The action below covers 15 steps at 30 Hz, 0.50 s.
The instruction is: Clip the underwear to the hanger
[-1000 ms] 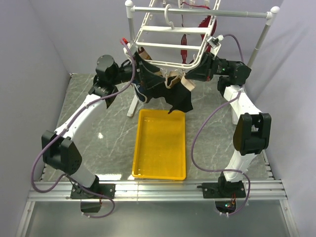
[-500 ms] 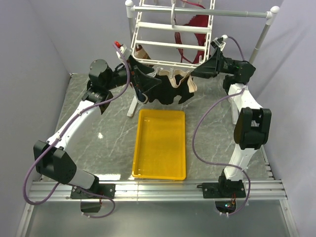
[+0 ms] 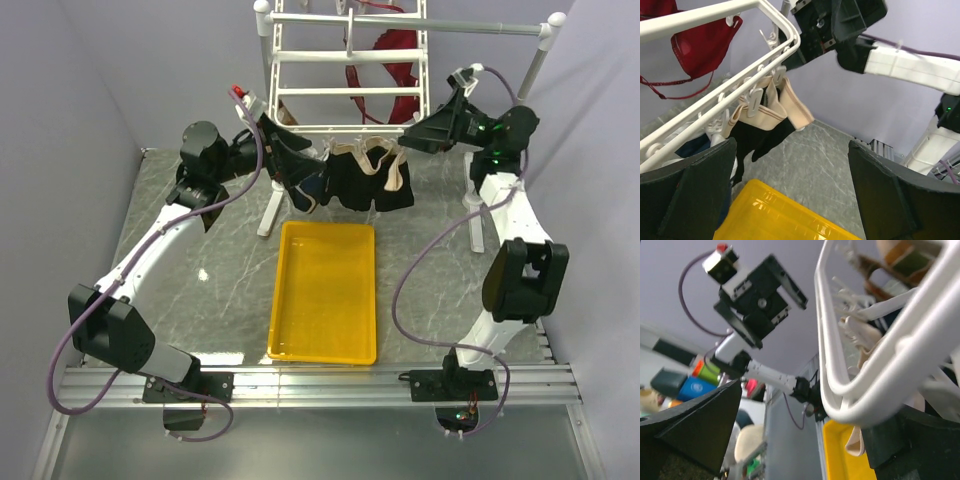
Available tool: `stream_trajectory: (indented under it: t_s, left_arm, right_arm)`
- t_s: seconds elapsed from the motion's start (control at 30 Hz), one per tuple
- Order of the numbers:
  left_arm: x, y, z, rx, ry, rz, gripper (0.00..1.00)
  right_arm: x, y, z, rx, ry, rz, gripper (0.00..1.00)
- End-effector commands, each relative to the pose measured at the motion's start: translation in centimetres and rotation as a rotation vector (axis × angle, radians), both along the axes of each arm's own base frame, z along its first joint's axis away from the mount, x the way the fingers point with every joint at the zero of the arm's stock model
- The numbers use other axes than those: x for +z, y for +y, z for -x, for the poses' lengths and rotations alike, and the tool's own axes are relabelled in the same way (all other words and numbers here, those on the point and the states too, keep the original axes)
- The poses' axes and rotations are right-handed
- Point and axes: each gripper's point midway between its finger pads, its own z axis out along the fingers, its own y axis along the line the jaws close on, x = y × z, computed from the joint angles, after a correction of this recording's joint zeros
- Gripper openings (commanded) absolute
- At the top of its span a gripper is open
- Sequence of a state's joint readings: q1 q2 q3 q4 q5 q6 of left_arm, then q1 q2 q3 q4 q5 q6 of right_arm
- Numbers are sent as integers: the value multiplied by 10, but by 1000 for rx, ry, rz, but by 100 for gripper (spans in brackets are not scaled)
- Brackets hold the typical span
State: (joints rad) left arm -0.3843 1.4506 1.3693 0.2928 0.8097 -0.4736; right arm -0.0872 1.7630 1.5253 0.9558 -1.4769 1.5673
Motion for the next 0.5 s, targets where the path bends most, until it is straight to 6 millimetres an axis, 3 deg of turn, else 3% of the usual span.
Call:
stream_trajectory:
  t_s: [0.0,0.03,0.07,0.13,0.23,0.33,0.43,0.47]
  left_arm:
    - [11,7,0,21,-32,26,99]
    - [10,8,-1,25,-25,25,99]
    - [11,11,-2,36,-27,26,99]
    - [8,13,-1,43,-17,18,99]
    - [8,20,-6,86,-16,0,99]
    - [5,30,-12,128,23,-14,99]
    - [2,48,-17,176,72,-25,99]
    - [-12,52,-16,180,132,-65,99]
  right_arm:
    - [12,-11,-9,-165,-14,13,100]
    - [19,-12,-11,-197,-38,36,100]
    - [0,-14,-13,-235,5,92,100]
    - [-8,-19,-18,-306,20,140,100]
    - [-54,-30,-17,-392,137,262,100]
    - [-83,-41,-14,-452,109,375,100]
    - [-81,-51,-6,-515,11,429,100]
    - [-81,-53,-3,-523,-5,436,100]
